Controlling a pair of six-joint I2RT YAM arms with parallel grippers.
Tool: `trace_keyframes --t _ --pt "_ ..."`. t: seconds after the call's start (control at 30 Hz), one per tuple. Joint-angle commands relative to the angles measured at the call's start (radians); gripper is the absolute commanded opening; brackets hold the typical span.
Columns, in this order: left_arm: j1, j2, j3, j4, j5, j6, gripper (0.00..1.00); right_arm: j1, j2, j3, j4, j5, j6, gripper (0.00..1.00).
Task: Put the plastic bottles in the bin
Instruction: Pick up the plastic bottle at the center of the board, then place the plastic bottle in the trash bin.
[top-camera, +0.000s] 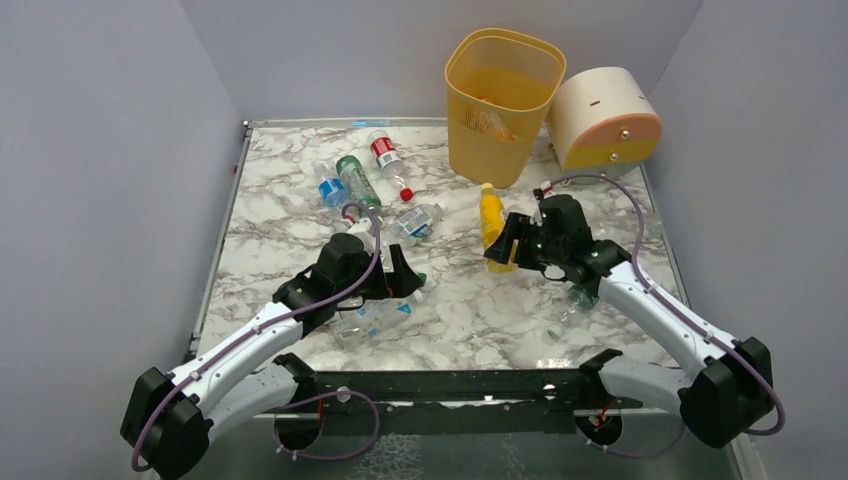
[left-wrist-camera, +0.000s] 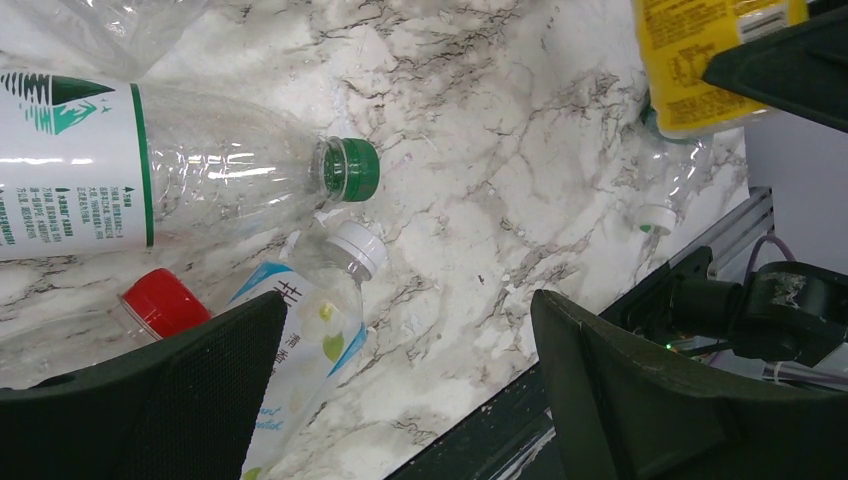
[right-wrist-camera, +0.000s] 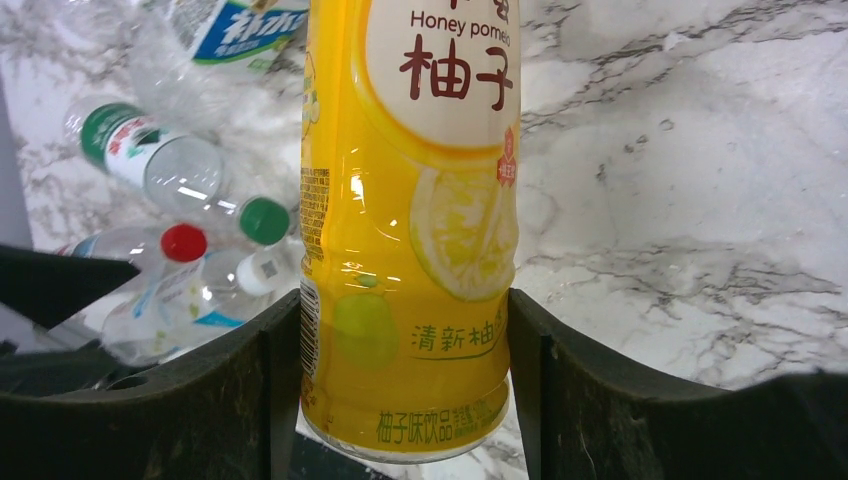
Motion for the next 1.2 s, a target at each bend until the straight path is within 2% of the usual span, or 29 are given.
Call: trace_keyframes --t 0.0,0.13,0.43,0.77,0.97,1.17 --pt "-0.007 0.003 0.03 0.025 -0.012 0.008 0.99 0.049 -0.073 0.093 -0.043 -0.078 -0.002 0.37" --pt "-0.007 0.004 0.035 0.024 -0.009 0.008 0.99 0.087 -0.085 0.186 -0.037 -0.103 -0.007 0.37" --pt "-0.007 0.01 0.037 0.02 -0.009 0.006 0.99 0.104 0.025 0.408 0.048 -0.193 -0.046 0.38" --pt "-0.007 0.012 0.04 0.009 -0.017 0.007 0.99 0.097 0.25 0.742 0.076 -0.065 -0.141 0.41" --pt "-0.007 0.013 0.041 0.004 -0.018 0.005 0.99 0.017 0.422 0.996 0.078 -0.057 -0.172 0.42" --pt "-0.007 0.013 0.04 0.004 -0.02 0.001 0.99 -0.096 0.573 1.127 0.158 -0.074 -0.194 0.43"
